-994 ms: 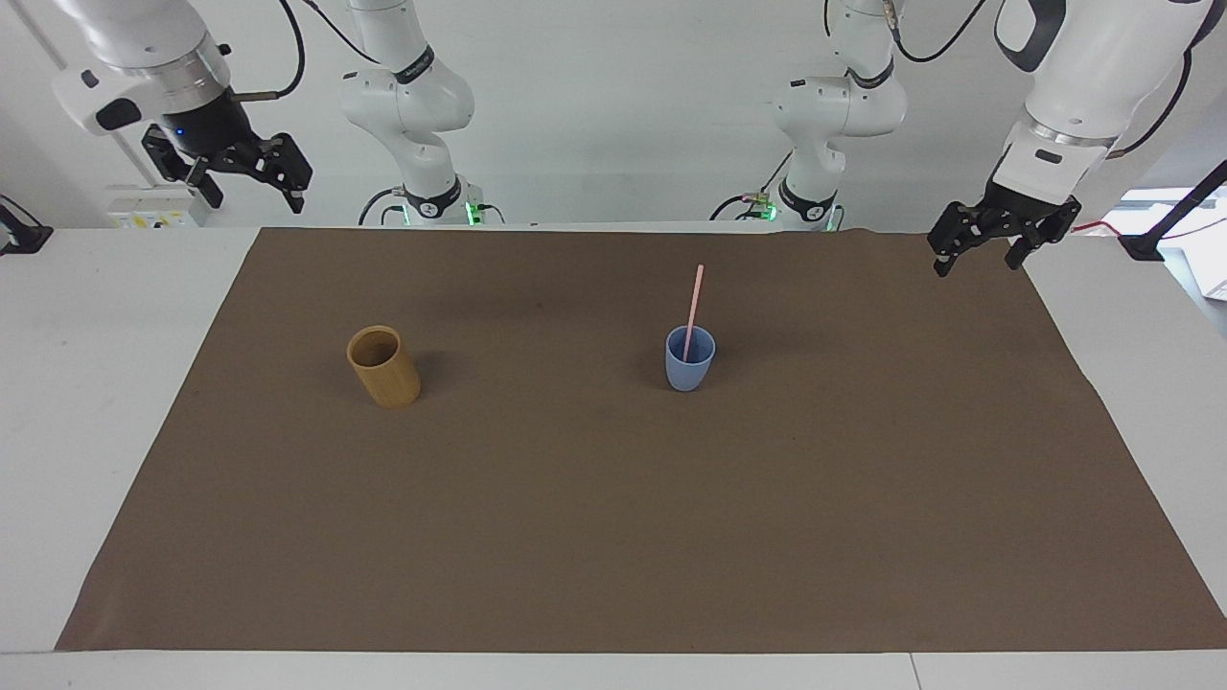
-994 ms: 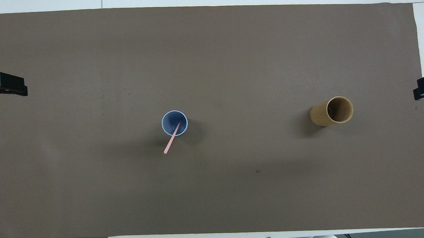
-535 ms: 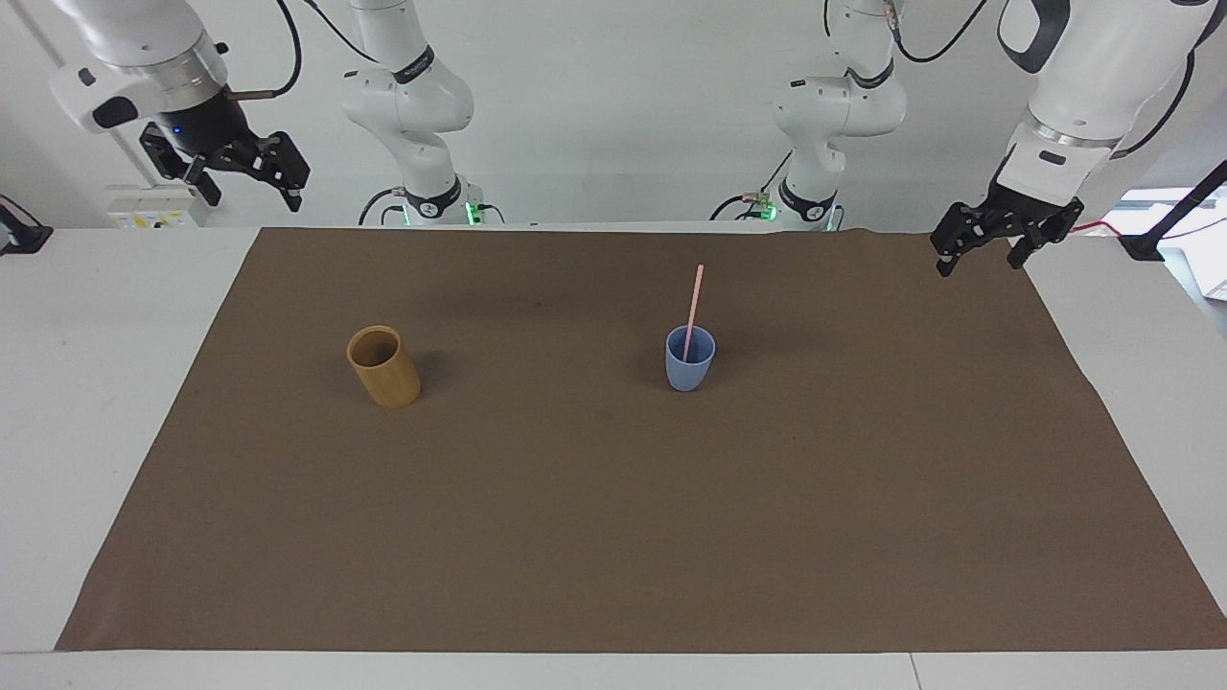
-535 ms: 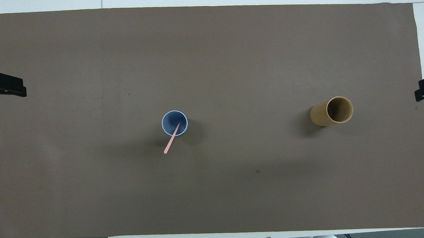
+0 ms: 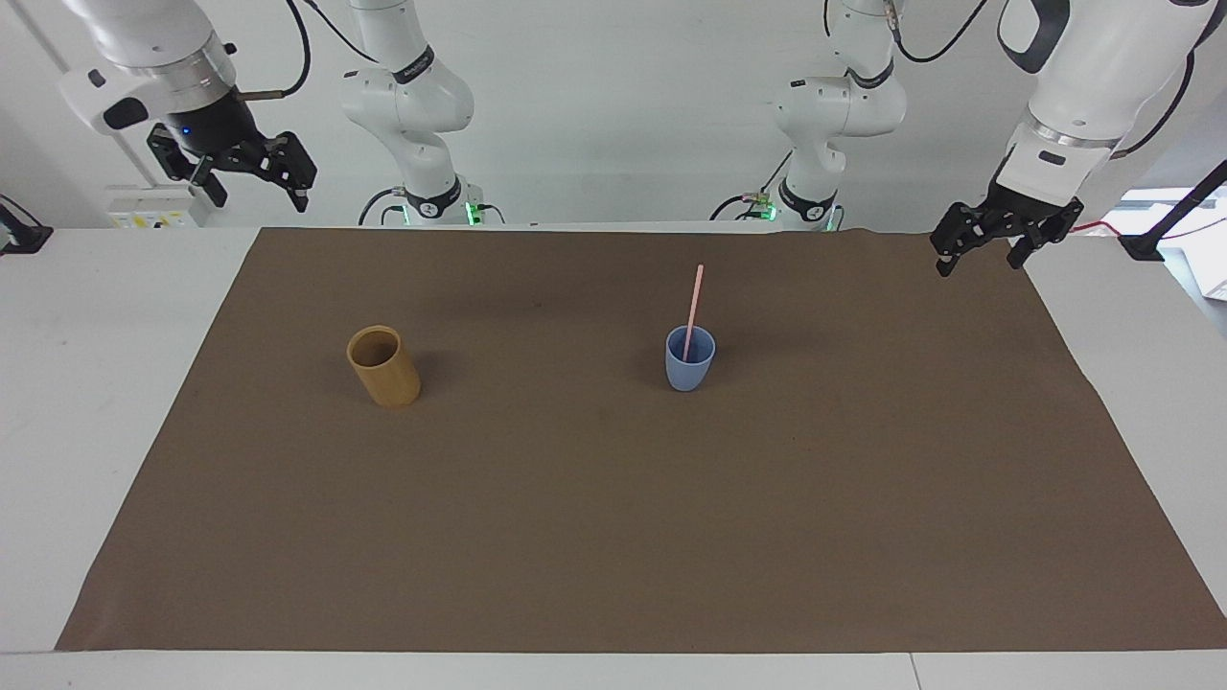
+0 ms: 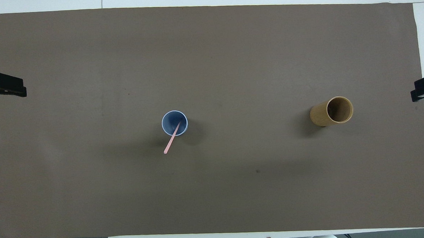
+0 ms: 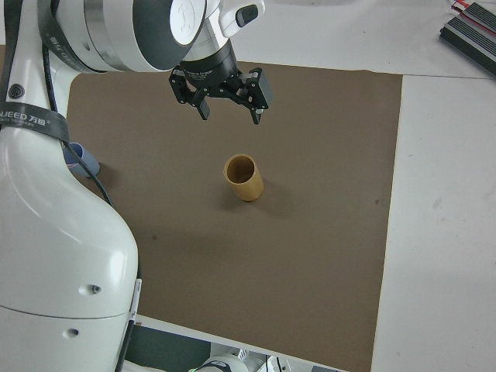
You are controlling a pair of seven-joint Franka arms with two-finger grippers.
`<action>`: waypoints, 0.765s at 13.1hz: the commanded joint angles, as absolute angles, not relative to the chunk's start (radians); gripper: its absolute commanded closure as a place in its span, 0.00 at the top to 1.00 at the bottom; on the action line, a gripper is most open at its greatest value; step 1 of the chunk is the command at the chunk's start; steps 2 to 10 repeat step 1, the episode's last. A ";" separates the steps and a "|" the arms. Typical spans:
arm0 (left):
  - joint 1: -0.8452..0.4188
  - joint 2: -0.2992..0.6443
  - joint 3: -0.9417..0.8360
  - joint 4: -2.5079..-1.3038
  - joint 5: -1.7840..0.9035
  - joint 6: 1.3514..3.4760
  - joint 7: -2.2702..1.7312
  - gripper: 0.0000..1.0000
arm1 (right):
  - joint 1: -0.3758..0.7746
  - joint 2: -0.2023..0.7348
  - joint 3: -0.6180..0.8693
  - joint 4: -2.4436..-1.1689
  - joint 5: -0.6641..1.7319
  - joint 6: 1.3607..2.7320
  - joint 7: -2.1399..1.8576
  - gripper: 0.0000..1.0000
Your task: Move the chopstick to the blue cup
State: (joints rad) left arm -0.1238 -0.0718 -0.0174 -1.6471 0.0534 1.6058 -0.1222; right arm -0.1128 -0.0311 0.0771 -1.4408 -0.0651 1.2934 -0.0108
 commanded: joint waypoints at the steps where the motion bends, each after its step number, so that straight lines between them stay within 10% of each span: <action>1: -0.121 -0.084 -0.018 -1.657 0.060 1.591 -0.115 1.00 | -0.132 -0.046 0.081 -1.470 -0.031 1.304 -0.025 1.00; 10: -0.121 -0.084 -0.018 -1.657 0.060 1.591 -0.115 1.00 | -0.132 -0.046 0.081 -1.470 -0.031 1.304 -0.025 1.00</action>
